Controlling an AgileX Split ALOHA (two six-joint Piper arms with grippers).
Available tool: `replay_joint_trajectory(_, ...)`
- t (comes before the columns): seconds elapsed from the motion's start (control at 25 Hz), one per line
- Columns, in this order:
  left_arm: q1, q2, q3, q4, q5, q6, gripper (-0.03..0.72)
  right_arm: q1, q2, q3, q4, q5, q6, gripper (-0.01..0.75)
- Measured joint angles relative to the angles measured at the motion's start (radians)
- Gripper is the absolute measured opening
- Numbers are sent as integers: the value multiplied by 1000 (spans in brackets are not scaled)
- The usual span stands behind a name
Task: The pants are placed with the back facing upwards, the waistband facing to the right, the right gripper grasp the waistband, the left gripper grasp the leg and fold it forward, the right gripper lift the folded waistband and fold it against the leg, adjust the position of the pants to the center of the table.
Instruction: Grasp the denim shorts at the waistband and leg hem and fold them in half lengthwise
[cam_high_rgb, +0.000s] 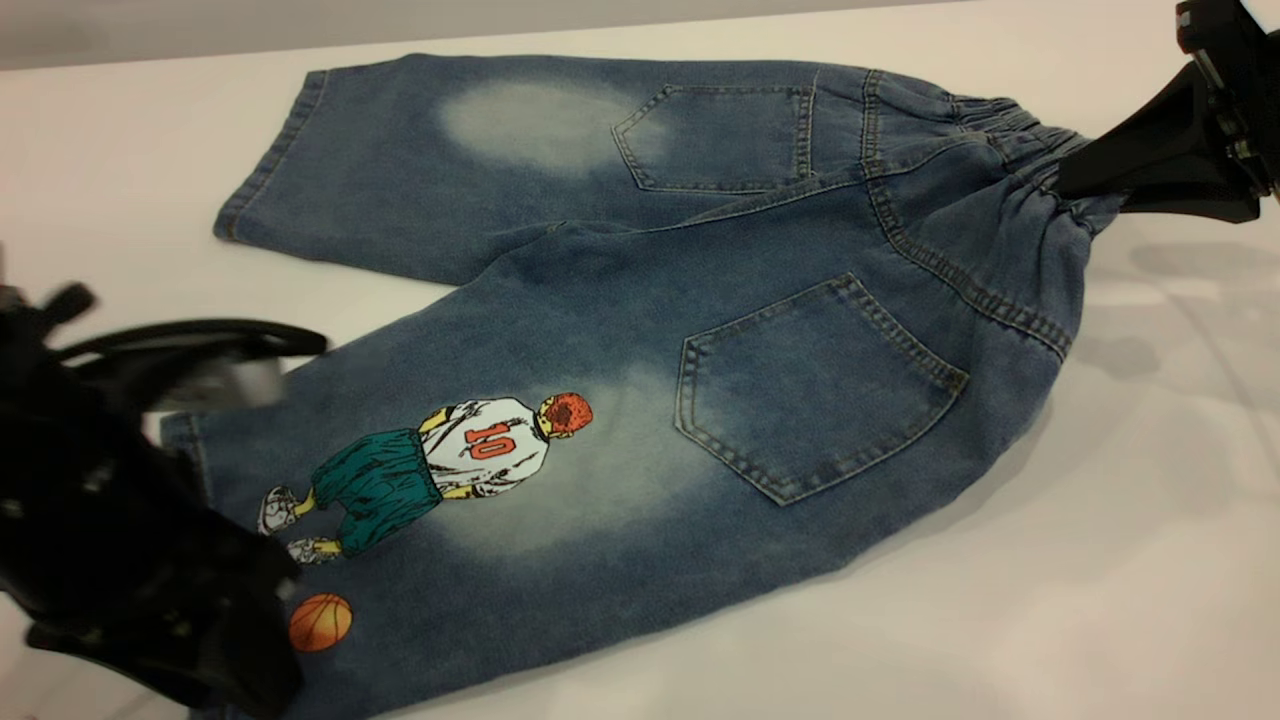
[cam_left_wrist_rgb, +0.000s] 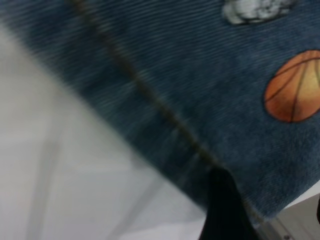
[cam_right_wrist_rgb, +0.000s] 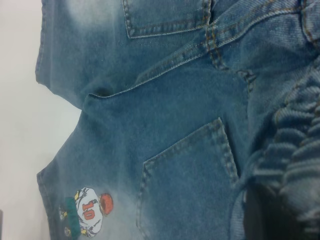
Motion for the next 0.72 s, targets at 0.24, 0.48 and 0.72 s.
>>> replay_joint_trajectory(0.24, -35, 17, -7, 4, 2, -3, 399, 0, 0, 0, 0, 0, 0, 35)
replay_joint_trajectory(0.48, -35, 25, -7, 5, -3, -5, 370, 0, 0, 0, -1, 0, -1, 35)
replay_joint_trajectory(0.72, -35, 60, -7, 14, -7, -5, 267, 0, 0, 0, -1, 0, 0, 35)
